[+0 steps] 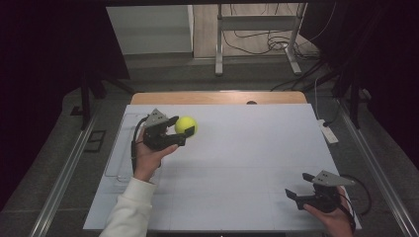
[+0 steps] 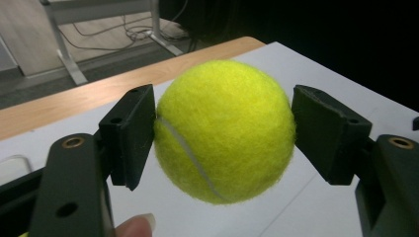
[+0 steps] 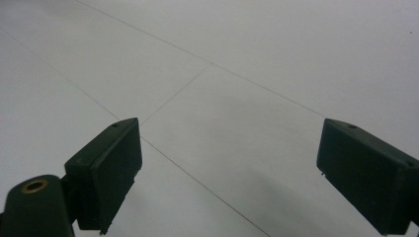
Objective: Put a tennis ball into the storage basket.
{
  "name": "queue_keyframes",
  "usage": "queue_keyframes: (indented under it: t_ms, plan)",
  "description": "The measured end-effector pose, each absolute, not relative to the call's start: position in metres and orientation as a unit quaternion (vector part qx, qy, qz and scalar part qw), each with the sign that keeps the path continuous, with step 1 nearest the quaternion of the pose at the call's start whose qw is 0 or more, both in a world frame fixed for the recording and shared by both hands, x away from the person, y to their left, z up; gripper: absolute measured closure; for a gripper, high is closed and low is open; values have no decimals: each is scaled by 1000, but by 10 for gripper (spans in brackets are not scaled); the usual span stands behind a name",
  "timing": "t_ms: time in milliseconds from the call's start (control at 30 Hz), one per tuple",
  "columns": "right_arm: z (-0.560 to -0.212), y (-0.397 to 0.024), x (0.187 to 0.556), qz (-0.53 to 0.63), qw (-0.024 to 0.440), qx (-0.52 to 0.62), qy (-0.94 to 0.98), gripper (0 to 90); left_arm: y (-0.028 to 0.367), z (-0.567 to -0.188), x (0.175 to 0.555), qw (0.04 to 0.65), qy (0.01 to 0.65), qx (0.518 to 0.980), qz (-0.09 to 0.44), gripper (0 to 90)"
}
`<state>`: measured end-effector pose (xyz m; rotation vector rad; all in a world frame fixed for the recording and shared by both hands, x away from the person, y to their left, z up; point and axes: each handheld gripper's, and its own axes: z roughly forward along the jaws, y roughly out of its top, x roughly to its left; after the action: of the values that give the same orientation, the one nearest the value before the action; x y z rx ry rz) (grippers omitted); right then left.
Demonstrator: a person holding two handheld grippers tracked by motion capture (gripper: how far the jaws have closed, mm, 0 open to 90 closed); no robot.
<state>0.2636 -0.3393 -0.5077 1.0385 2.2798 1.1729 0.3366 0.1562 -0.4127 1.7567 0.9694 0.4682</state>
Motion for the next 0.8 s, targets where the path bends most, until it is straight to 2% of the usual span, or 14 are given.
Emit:
queue_keyframes:
  t_ms: [800]
  plan:
    - [-508, -339, 263, 418, 188, 370, 808, 106, 183, -410, 335, 501, 433, 713, 229, 285]
